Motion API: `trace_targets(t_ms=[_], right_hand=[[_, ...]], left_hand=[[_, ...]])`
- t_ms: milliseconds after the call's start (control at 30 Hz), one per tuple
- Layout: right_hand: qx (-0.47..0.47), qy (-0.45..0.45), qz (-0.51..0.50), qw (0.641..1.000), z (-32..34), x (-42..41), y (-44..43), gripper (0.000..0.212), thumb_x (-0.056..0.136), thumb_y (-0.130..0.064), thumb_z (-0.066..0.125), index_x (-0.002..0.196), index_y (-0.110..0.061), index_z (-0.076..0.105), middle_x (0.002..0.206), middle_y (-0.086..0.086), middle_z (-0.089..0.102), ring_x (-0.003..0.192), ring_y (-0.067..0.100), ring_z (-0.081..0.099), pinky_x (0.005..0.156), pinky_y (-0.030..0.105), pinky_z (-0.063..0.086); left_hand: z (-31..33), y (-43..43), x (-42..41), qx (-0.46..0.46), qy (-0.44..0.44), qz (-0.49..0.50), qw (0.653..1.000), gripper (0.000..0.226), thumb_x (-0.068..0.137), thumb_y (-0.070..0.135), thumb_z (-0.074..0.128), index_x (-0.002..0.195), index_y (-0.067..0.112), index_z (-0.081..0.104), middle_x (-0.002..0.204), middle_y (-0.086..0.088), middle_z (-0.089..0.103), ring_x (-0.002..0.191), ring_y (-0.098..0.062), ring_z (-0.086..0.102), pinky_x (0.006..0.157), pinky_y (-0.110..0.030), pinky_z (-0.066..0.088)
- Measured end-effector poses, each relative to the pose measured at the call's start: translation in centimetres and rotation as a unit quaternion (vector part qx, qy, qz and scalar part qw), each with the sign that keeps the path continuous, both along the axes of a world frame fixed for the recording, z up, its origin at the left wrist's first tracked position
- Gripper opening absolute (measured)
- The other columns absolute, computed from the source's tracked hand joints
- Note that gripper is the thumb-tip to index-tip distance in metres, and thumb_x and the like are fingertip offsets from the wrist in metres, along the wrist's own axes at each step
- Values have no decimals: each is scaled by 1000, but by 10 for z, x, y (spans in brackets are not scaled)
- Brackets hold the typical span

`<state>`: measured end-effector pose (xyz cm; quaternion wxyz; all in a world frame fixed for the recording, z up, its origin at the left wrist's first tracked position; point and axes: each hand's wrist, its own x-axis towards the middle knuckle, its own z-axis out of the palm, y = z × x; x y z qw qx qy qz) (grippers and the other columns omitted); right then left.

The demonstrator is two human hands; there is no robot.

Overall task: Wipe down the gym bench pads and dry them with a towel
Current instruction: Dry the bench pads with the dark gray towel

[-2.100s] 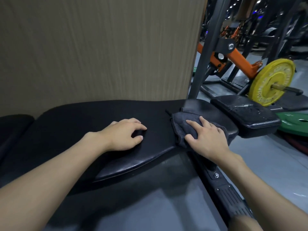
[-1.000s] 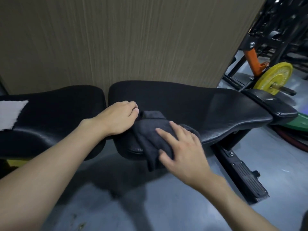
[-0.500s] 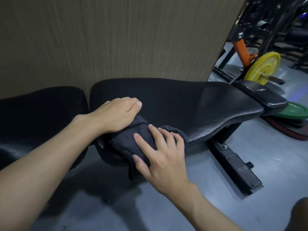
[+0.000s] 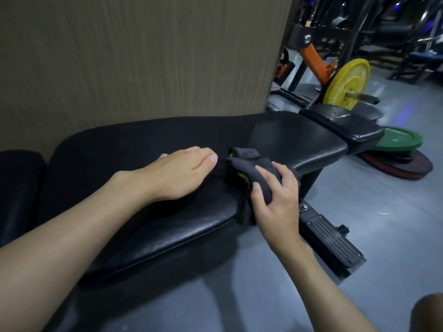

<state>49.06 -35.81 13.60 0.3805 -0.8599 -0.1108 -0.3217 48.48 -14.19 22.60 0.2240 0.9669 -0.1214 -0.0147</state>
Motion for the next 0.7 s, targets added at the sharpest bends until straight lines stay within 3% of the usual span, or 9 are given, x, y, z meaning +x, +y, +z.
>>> trace_targets(t_ms=[100, 233, 333, 433, 533, 600, 700], right_hand=[[110, 27, -29, 993, -5, 9, 5, 47, 86, -42, 53, 122, -18, 70, 145, 14, 48, 139, 35, 39, 111, 57, 33], [196, 26, -3, 980, -19, 8, 9, 47, 86, -35, 55, 130, -21, 64, 159, 9, 30, 151, 26, 17, 120, 43, 23], [237, 75, -29, 968, -18, 42, -12, 50, 87, -36, 53, 135, -25, 58, 163, 2, 20, 153, 22, 8, 120, 48, 24], [213, 120, -88, 966, -7, 82, -41, 56, 88, -38, 51, 142, -26, 48, 165, 3, 12, 154, 26, 1, 118, 59, 23], [163, 155, -112, 968, 3, 108, -71, 60, 89, -39, 49, 147, -24, 43, 164, 8, 11, 153, 32, 0, 119, 56, 19], [142, 180, -122, 966, 9, 121, -90, 61, 89, -39, 48, 147, -21, 42, 164, 11, 12, 152, 35, 3, 119, 56, 19], [114, 214, -142, 960, 23, 140, -116, 63, 86, -38, 50, 145, -15, 45, 161, 19, 17, 149, 42, 12, 116, 60, 24]], left_hand=[[-3, -30, 37, -7, -17, -13, 1000, 39, 104, 38, 26, 140, 35, 38, 143, 9, 48, 131, -13, 44, 110, -48, 34], [-4, -70, 93, -76, 9, -17, 997, 61, 95, -3, 32, 143, 33, 35, 142, 7, 46, 132, -8, 41, 108, -25, 32], [-5, -90, 130, -90, 23, -13, 996, 61, 92, -7, 35, 136, 34, 45, 138, 8, 51, 132, -6, 43, 111, -25, 32], [1, -101, 163, -9, 78, -21, 997, 49, 98, 19, 51, 141, 40, 41, 154, 6, 35, 145, -10, 26, 118, -33, 20], [16, -117, 189, 133, 224, -11, 965, 85, 81, 60, 65, 147, 56, 13, 164, 6, -9, 150, -20, -11, 117, -61, 5], [23, -127, 205, 156, 270, 4, 950, 103, 69, 67, 72, 144, 64, 2, 162, 8, -20, 149, -26, -18, 112, -70, 8], [27, -141, 222, 124, 302, 49, 944, 116, 57, 69, 80, 142, 66, 0, 161, 9, -23, 147, -31, -22, 106, -78, 11]])
